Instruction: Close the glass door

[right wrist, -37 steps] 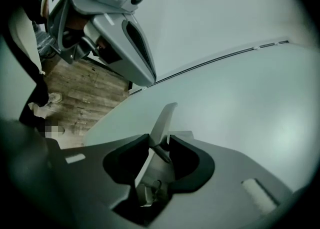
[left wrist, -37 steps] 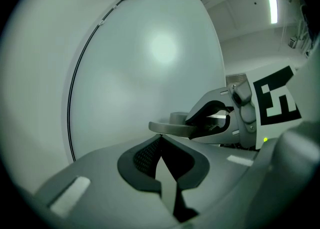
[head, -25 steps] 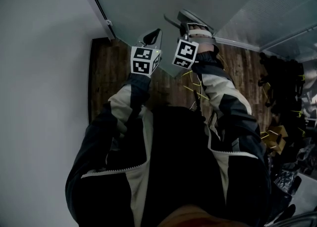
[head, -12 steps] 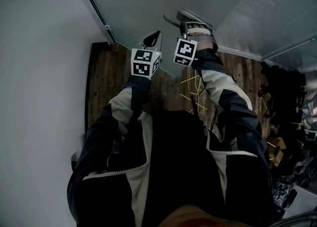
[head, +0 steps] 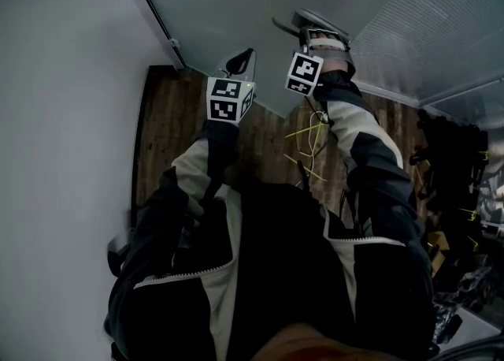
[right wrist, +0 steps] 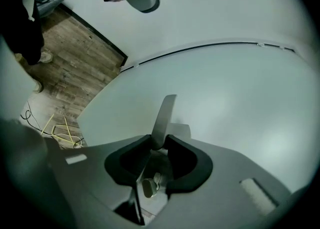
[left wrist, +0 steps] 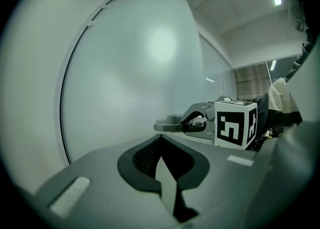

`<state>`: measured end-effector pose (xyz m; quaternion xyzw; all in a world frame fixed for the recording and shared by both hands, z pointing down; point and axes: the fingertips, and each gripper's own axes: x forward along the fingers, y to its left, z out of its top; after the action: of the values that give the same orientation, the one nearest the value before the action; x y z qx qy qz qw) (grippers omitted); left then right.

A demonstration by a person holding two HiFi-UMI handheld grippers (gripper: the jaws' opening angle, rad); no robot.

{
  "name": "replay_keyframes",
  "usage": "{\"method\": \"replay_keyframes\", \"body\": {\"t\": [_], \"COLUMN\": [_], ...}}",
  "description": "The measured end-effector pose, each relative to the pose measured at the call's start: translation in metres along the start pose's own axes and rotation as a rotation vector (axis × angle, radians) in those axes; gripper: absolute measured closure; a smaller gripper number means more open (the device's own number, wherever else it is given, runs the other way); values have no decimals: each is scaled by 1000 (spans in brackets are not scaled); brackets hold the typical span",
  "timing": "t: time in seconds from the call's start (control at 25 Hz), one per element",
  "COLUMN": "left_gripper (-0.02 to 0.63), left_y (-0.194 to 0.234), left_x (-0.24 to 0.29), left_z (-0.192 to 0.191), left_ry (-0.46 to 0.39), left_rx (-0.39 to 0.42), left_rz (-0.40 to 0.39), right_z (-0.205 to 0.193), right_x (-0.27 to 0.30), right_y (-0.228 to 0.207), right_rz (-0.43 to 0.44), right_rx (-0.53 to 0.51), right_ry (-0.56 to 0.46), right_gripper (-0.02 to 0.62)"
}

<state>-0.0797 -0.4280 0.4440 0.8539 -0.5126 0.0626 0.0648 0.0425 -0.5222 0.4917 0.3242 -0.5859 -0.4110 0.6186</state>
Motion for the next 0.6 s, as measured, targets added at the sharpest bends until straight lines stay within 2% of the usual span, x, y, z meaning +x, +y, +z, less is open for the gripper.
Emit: {"method": "replay_keyframes", "body": {"t": [0.32, 0.6], "left_gripper": [603, 603], "left_y": [5, 6], "left_x": [52, 117], "left_z": [-3, 5], "left_ry": [14, 19], "left_rx": [-3, 16], "left_rz": [-63, -179], "right_z": [-17, -39], "right_x": [30, 59], "right_y": [-14, -28], "right_rz": [-19, -38], "right_rx": [7, 40], "right_ry": [34, 94], "right_gripper": [482, 482]}}
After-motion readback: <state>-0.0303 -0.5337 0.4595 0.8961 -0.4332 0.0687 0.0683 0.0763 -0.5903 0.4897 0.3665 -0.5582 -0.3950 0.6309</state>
